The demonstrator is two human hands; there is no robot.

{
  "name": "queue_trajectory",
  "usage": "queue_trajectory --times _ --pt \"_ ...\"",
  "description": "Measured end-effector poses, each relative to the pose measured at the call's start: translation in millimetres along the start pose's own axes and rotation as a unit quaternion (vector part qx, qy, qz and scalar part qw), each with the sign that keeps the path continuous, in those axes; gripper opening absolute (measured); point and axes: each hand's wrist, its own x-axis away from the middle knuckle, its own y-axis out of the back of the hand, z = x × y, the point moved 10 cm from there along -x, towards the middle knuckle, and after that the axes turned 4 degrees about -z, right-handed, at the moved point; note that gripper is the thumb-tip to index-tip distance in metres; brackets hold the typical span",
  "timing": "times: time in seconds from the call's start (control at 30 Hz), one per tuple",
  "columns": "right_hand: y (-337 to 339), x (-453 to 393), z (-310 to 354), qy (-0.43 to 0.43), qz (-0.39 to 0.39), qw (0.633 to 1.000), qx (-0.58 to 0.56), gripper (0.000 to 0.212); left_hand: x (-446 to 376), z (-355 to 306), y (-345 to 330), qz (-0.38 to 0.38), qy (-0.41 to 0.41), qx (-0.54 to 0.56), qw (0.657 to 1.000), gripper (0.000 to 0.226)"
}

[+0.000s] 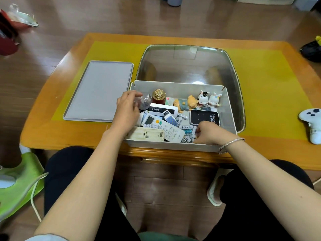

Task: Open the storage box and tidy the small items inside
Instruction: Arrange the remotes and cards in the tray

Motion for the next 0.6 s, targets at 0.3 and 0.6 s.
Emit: queue_trajectory --times 0.3,0.6 --pt "1 -6 38 0.044 -0.039 0.982 -0.178 0.073 14 3 -5 0.059 -0.007 0.02 0.998 0.043" --pt "20 -11 36 0.069 -0.129 0.969 -0.198 0.055 16 0 3 -0.007 -0.045 -0.068 0.997 0.037"
